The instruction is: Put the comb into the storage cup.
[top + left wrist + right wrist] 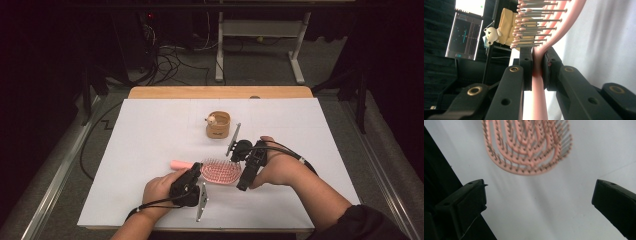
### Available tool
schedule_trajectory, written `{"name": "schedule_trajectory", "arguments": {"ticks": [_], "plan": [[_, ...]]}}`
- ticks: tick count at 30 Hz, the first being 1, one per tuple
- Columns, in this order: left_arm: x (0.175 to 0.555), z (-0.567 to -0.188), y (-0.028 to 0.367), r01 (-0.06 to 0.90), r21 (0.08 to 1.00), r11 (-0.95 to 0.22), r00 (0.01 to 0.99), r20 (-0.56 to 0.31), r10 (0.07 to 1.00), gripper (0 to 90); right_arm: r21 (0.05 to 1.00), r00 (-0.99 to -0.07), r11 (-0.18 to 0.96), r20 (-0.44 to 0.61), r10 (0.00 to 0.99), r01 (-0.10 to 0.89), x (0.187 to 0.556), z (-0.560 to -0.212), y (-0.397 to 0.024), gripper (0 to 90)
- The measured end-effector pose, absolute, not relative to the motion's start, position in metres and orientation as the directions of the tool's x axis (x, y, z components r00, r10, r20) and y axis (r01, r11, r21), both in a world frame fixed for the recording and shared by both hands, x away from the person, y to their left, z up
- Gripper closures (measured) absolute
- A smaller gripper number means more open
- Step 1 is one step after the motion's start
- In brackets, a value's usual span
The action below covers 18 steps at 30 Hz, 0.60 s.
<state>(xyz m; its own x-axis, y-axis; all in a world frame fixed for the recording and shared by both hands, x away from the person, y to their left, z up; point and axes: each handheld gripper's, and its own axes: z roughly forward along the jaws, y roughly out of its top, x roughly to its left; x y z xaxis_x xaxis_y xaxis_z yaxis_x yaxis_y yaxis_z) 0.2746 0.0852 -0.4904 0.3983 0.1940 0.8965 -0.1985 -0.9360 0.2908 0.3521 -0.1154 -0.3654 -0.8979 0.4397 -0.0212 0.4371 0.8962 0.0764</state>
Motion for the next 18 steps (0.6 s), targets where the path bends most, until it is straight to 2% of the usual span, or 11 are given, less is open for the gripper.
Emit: {"name": "schedule_trajectory", "arguments": {"ticks": [18], "plan": [[0.276,-0.49,0.088,-0.189,0.279,-0.942,0.38,0.905,0.192,80.8,0.029,-0.875,0.876,-0.03,0.483,0.482,0.356,-0.387,-0.15,0.5]]}}
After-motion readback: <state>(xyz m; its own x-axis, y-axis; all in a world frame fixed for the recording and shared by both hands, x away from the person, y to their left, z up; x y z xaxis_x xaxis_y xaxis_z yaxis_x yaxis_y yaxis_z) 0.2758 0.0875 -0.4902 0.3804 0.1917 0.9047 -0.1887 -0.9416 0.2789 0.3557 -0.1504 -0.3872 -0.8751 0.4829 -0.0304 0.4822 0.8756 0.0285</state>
